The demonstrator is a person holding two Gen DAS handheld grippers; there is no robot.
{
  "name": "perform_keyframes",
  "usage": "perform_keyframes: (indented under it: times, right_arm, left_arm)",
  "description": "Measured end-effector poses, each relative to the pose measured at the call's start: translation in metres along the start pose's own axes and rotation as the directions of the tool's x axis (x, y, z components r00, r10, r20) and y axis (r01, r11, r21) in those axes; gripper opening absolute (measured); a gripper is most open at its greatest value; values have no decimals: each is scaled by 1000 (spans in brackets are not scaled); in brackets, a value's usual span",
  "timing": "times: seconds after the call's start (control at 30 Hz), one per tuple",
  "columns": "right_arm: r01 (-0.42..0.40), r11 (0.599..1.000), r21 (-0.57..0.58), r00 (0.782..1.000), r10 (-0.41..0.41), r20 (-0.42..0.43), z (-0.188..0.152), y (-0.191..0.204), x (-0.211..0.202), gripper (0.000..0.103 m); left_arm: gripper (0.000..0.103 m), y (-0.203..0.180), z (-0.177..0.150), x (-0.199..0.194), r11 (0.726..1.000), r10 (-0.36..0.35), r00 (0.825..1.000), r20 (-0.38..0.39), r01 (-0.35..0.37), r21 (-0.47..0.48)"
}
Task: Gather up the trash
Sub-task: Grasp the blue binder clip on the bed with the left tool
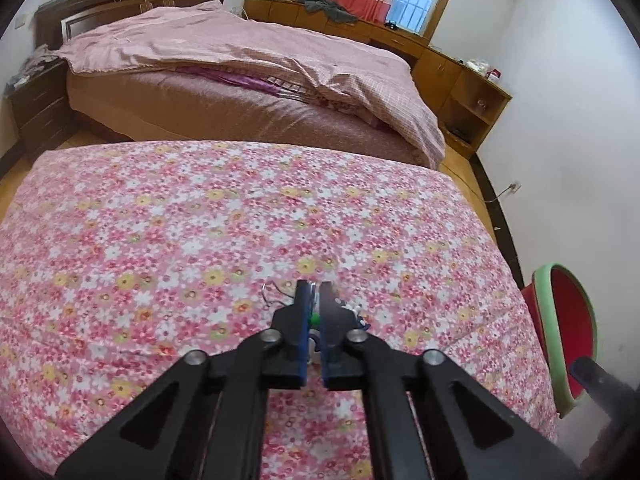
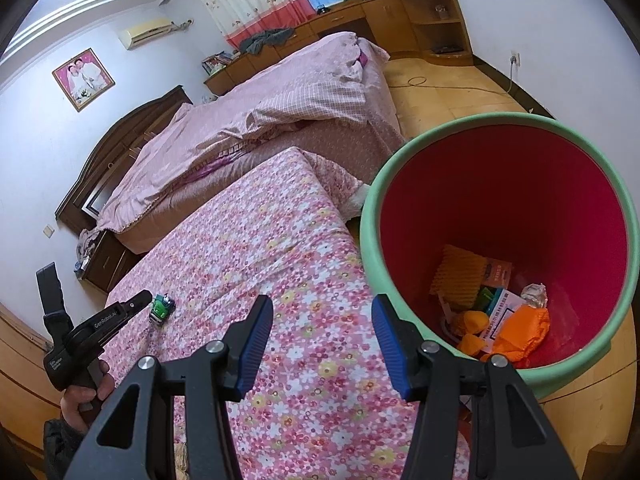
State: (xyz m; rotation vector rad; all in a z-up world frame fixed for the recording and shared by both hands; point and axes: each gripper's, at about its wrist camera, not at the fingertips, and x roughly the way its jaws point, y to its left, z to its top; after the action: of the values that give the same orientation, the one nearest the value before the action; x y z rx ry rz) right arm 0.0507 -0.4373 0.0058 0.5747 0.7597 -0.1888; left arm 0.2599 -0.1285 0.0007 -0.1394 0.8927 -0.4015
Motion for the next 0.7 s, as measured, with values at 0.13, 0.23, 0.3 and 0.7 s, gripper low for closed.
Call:
perform_keyframes:
  times: [0.13, 0.23, 0.3, 0.7]
  right_arm:
    - [-1, 1000, -11, 1000, 1, -4, 0, 5, 1, 55]
    - [-3, 1000, -21, 1000, 3, -6, 1, 10, 2, 55]
    - [-10, 1000, -29, 1000, 9, -10, 1, 14, 3, 55]
    - [-70, 986, -148, 996, 61, -65, -2, 68, 24, 55]
  left_arm:
    - [0, 4, -4, -6, 1000, -3, 1000, 18, 3, -25]
    - [0, 12, -4, -18, 999, -2, 999, 43, 4, -45]
    - [0, 17, -4, -29, 998, 0, 998, 65, 3, -56]
    - [0, 68, -10, -70, 987, 103, 985, 140, -84, -138]
